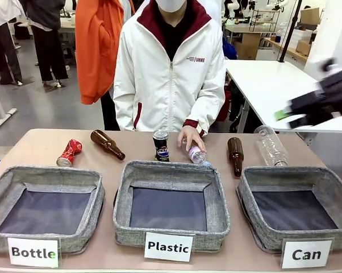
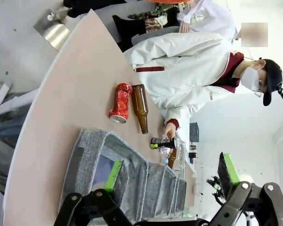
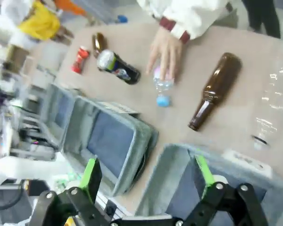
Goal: Sort the can waste into the basket.
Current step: Pick up the can waste from the table and place it in the right Fabric basket.
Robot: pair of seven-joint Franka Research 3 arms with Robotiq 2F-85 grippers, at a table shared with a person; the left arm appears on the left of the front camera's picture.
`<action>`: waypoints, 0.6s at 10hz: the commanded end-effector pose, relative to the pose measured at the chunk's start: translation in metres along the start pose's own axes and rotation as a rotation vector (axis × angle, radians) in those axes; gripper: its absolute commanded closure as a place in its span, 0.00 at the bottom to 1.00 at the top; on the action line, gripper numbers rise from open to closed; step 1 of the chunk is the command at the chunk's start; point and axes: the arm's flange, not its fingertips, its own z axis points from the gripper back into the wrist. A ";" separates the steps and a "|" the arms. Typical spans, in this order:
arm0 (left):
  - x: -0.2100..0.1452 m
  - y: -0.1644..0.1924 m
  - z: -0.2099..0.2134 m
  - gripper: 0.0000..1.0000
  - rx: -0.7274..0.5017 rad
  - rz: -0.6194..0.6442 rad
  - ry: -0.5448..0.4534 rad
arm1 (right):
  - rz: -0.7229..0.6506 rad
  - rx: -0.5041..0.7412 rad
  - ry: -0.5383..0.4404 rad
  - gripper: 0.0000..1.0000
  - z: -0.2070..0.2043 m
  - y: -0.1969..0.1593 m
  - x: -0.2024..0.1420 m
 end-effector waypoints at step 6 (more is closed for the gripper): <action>0.001 0.001 0.001 0.00 -0.013 -0.022 0.003 | -0.276 0.169 -0.347 0.00 0.136 -0.099 -0.152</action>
